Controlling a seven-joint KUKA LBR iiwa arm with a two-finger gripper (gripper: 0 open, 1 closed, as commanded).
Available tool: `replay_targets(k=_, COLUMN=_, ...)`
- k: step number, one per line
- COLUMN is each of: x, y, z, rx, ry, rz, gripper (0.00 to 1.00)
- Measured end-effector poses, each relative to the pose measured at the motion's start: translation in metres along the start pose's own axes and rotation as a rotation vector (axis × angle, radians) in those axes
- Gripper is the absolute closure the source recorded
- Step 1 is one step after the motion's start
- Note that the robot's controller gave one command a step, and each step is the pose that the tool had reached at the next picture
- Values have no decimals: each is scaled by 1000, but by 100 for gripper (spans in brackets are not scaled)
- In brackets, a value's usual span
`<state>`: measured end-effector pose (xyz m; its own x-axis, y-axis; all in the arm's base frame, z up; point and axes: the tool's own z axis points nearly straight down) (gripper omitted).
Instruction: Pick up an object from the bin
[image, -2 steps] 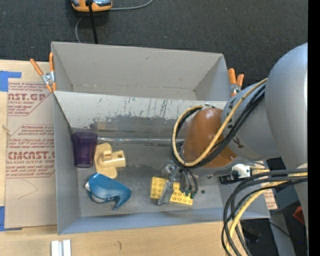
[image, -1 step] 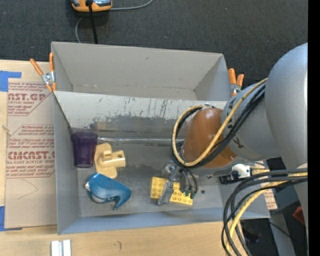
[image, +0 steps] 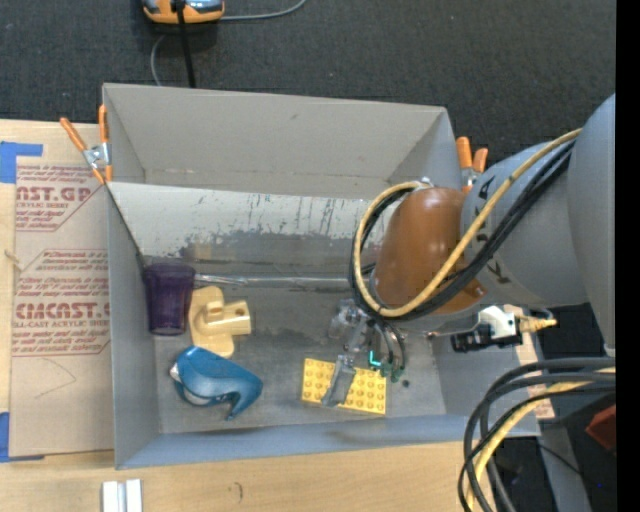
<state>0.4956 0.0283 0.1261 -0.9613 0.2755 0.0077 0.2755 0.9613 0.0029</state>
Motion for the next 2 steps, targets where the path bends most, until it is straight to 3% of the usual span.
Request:
replay_targets(k=1, x=-1, y=10, z=-60, rx=-2, ry=-3, rz=-11, gripper=0)
replay_targets(k=2, x=2, y=8, z=-71, rx=-6, ry=-15, rz=66, gripper=0)
